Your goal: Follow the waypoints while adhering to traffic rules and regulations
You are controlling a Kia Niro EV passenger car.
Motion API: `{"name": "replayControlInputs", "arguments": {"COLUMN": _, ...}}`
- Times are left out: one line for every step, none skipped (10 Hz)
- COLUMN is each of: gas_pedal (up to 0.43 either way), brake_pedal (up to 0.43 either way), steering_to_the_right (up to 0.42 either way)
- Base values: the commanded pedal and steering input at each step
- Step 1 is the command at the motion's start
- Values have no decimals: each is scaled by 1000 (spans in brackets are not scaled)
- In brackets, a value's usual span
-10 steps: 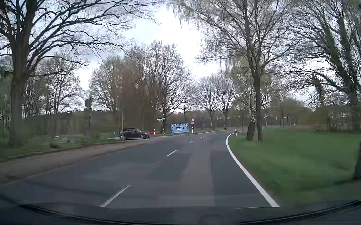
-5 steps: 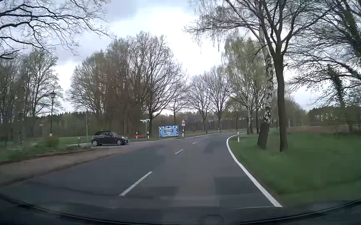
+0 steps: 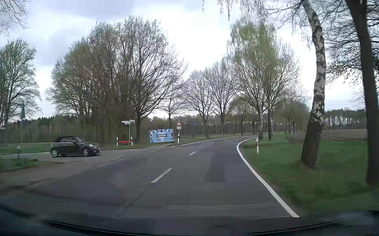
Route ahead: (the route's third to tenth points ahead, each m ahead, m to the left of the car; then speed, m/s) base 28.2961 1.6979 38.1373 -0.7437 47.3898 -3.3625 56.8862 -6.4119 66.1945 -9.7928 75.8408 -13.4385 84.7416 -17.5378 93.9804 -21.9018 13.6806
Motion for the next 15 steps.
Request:
{"name": "replayControlInputs", "arguments": {"gas_pedal": 197, "brake_pedal": 0, "steering_to_the_right": 29}}
{"name": "replayControlInputs", "arguments": {"gas_pedal": 197, "brake_pedal": 0, "steering_to_the_right": 30}}
{"name": "replayControlInputs", "arguments": {"gas_pedal": 197, "brake_pedal": 0, "steering_to_the_right": 32}}
{"name": "replayControlInputs", "arguments": {"gas_pedal": 197, "brake_pedal": 0, "steering_to_the_right": 34}}
{"name": "replayControlInputs", "arguments": {"gas_pedal": 209, "brake_pedal": 0, "steering_to_the_right": 33}}
{"name": "replayControlInputs", "arguments": {"gas_pedal": 209, "brake_pedal": 6, "steering_to_the_right": 31}}
{"name": "replayControlInputs", "arguments": {"gas_pedal": 209, "brake_pedal": 0, "steering_to_the_right": 30}}
{"name": "replayControlInputs", "arguments": {"gas_pedal": 209, "brake_pedal": 0, "steering_to_the_right": 30}}
{"name": "replayControlInputs", "arguments": {"gas_pedal": 209, "brake_pedal": 0, "steering_to_the_right": 28}}
{"name": "replayControlInputs", "arguments": {"gas_pedal": 209, "brake_pedal": 0, "steering_to_the_right": 26}}
{"name": "replayControlInputs", "arguments": {"gas_pedal": 209, "brake_pedal": 0, "steering_to_the_right": 25}}
{"name": "replayControlInputs", "arguments": {"gas_pedal": 197, "brake_pedal": 0, "steering_to_the_right": 25}}
{"name": "replayControlInputs", "arguments": {"gas_pedal": 197, "brake_pedal": 0, "steering_to_the_right": 25}}
{"name": "replayControlInputs", "arguments": {"gas_pedal": 197, "brake_pedal": 0, "steering_to_the_right": 25}}
{"name": "replayControlInputs", "arguments": {"gas_pedal": 197, "brake_pedal": 6, "steering_to_the_right": 25}}
